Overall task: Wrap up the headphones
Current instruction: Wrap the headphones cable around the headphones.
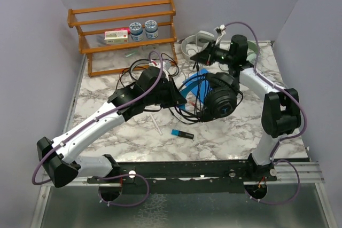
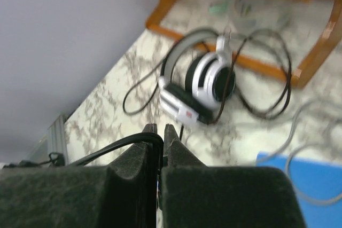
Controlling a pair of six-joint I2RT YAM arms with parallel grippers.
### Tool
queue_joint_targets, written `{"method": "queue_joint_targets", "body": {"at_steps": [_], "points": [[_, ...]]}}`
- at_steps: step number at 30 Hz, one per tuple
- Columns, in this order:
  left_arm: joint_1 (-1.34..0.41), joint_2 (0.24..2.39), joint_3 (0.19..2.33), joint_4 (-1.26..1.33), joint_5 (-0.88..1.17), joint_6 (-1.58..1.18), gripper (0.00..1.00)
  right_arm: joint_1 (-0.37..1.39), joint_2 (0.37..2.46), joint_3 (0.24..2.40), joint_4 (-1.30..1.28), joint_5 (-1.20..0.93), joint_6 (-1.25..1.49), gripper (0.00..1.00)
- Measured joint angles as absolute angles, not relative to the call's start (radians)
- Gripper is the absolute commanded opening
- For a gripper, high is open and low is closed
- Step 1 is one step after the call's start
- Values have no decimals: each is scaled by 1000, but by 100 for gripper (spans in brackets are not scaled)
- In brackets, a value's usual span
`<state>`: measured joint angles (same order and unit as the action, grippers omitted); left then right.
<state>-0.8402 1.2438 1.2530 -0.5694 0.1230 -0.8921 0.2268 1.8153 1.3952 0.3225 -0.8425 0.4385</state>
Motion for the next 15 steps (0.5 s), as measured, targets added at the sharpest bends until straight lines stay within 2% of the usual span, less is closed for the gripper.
{"method": "queue_joint_targets", "body": {"at_steps": [9,15], "points": [[-847,1145,1247,-596,74,-913,0,232,1621,946,482,-852,579,0],[-839,1016,1162,-554,12,-960,0,398,1482,772,561,-793,614,1]]}}
